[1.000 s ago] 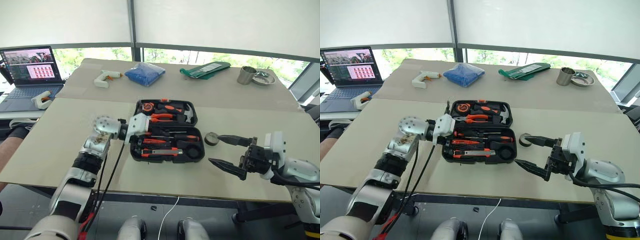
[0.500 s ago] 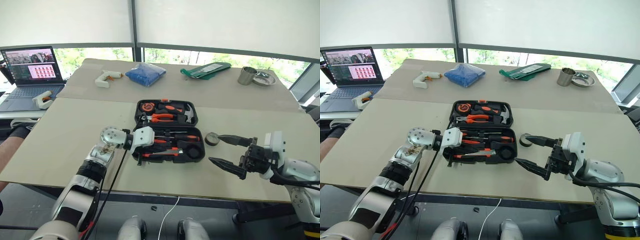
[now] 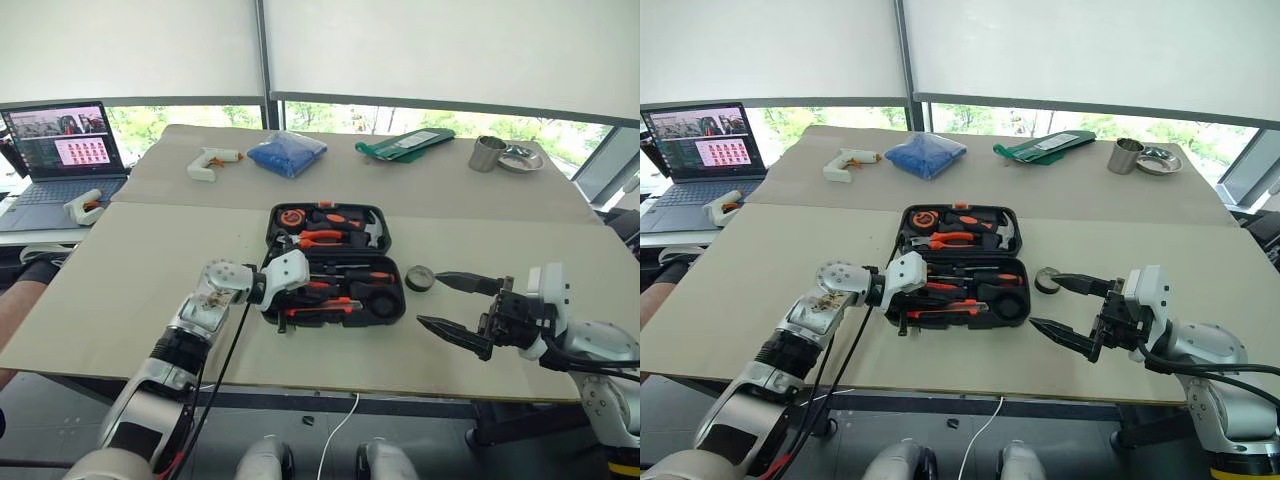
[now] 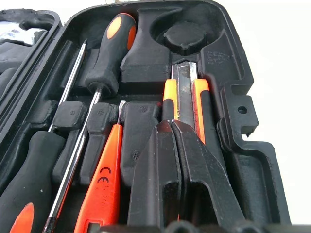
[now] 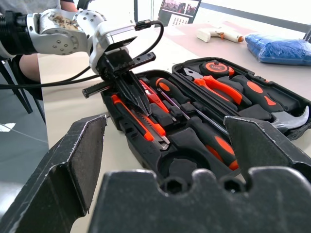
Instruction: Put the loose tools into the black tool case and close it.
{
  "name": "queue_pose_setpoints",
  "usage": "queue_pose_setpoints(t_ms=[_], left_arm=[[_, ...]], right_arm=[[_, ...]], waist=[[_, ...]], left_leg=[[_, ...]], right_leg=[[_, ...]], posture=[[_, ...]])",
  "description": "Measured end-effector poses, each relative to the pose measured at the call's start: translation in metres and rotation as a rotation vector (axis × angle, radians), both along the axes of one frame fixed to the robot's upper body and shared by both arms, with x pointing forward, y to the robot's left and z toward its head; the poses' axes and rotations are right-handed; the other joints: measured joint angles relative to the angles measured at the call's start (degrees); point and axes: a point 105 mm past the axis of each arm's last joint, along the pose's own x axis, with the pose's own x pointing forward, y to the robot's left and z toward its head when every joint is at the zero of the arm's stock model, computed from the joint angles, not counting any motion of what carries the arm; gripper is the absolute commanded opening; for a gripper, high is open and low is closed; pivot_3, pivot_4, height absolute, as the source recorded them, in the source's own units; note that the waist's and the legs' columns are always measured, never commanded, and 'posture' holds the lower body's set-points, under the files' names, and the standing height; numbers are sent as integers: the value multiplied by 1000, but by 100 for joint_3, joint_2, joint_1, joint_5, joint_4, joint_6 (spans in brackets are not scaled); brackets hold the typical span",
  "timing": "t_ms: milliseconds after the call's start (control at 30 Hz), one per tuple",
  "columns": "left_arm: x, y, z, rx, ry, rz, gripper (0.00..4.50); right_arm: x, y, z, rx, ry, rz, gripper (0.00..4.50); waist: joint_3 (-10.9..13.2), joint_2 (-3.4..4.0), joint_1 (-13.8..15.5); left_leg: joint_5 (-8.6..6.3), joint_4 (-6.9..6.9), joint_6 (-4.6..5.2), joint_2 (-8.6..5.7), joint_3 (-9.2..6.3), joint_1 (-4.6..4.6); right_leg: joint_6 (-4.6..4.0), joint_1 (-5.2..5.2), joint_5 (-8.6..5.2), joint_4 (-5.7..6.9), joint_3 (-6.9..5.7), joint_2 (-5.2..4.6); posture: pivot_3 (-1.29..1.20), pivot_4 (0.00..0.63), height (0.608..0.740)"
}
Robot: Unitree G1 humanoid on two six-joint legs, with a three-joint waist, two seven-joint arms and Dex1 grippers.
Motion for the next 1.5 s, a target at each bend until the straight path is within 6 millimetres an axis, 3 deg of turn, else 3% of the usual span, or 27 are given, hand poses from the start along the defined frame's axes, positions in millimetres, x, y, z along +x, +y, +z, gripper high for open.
queue_pose_setpoints(t_ms=[33, 133, 233, 333, 400, 467, 567, 700, 800, 867, 967, 1267, 1367, 1500], left_arm=[[-1, -1, -1, -15, 2, 3, 67], [-4, 2, 1, -95, 43, 14, 688], [-9, 8, 10, -174, 32, -13, 1798], [-15, 16, 43, -389, 12, -40, 3017], [-15, 39, 66, -438, -35, -12, 3802], [-14, 65, 75, -440, -64, 50, 4470], [-21, 99, 63, -403, -44, 140, 4470], [-38, 114, 46, -373, 21, 165, 4470], [-41, 111, 51, -384, -9, 151, 4470], [-43, 107, 55, -384, -36, 131, 4470], [-48, 104, 53, -382, -42, 118, 4470], [-56, 83, 55, -429, -50, 58, 4470], [-58, 79, 55, -435, -52, 50, 4500], [-60, 74, 52, -447, -43, 46, 4500]], right_arm=[[0, 0, 0, 1, 1, -3, 4500], [-1, -6, -6, -13, 8, -37, 4500], [-1, -28, -15, -45, 4, -134, 4500], [4, -66, -27, -118, -15, -331, 4500], [2, -90, -41, -161, 17, -446, 4500], [-5, -102, -56, -187, 68, -492, 4500], [-11, -108, -66, -217, 109, -501, 4500], [-2, -95, -51, -313, 145, -385, 4500], [18, -69, -23, -361, 99, -289, 4500], [27, -56, -16, -412, 111, -235, 4500], [41, -43, -18, -473, 157, -193, 4500], [88, -26, -42, -645, 242, -148, 4500], [95, -22, -53, -693, 279, -123, 3728], [105, -16, -53, -740, 265, -114, 2415]], waist=[[-1, 1, 1], [0, 1, 17], [0, 1, 8], [3, -4, 3], [3, -2, -13], [0, 3, -48], [1, 19, -116], [5, 21, -147], [6, 18, -142], [6, 18, -118], [7, 18, -58], [8, 16, -53], [8, 16, -61], [8, 16, -82]], left_leg=[[0, 0, 0, -1, 0, 0], [0, 2, 0, -1, -2, -5], [-2, 1, 3, -3, 1, -16], [-3, 1, 5, -2, 2, -21], [-1, -6, 2, -2, 4, -13], [-1, -13, -1, 0, 5, -4], [-1, -13, -2, 0, 9, -2], [-2, -7, -4, 2, 15, -2], [-3, -8, -25, 3, 13, -3], [-14, -10, -46, 2, 12, -7], [4, -11, 4, -3, 15, -21], [0, -7, 11, -10, 35, -76], [1, -6, 11, -10, 35, -76], [2, -4, 9, -9, 35, -75]], right_leg=[[1, 0, 0, 0, 0, -1], [9, -1, -6, -5, -3, -3], [5, -11, -3, -8, -2, -6], [3, -16, 0, -7, -3, -6], [6, -15, -3, -5, -2, -4], [8, -11, -9, -5, 0, -1], [32, -10, -25, -6, 5, -5], [2, -12, -32, -8, 7, -19], [-3, -18, -24, -8, 4, -20], [-6, -21, -24, -8, 0, -20], [-24, -30, -19, -12, 0, -20], [6, -82, 7, -10, 1, -20], [6, -81, 8, -9, 0, -20], [7, -81, 8, -5, 0, -20]], posture=[[0, 150, 739], [0, 150, 739], [0, 150, 739], [0, 150, 739], [0, 150, 739], [0, 150, 739], [0, 150, 739], [0, 150, 739], [0, 150, 739], [0, 150, 739], [0, 150, 739], [0, 150, 739], [0, 150, 739], [0, 150, 739]])
